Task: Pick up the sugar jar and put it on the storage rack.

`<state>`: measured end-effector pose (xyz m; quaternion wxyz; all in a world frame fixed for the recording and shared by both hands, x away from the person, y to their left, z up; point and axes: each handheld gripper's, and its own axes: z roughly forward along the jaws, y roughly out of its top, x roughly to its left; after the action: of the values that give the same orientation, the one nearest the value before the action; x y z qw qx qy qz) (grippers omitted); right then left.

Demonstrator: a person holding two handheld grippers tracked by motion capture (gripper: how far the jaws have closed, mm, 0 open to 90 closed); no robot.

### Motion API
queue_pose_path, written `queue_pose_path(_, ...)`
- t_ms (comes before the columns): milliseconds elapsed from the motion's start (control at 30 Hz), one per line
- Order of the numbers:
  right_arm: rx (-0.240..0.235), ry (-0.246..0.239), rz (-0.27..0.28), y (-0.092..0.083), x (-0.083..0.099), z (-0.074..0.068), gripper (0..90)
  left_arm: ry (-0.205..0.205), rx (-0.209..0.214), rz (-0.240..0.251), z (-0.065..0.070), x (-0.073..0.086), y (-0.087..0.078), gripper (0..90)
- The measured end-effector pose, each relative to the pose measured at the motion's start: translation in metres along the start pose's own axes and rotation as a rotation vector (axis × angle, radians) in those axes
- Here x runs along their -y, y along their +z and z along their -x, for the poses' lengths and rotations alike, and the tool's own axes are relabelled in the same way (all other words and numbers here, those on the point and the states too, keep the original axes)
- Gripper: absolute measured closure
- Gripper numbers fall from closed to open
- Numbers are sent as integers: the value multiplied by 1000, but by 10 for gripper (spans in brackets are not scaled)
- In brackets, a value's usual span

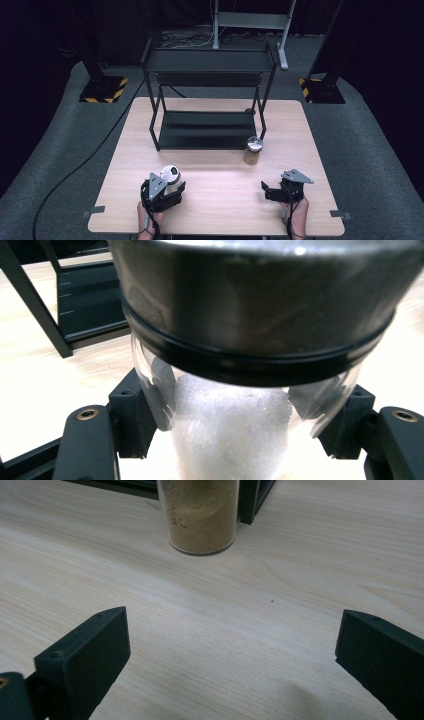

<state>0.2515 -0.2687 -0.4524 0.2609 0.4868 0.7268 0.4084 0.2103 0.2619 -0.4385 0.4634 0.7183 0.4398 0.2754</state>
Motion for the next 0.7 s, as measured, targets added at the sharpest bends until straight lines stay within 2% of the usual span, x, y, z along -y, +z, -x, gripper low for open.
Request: queue_pose_path(700, -3, 2, 3, 0, 0, 1, 2, 18, 8, 9, -8, -18, 18, 299)
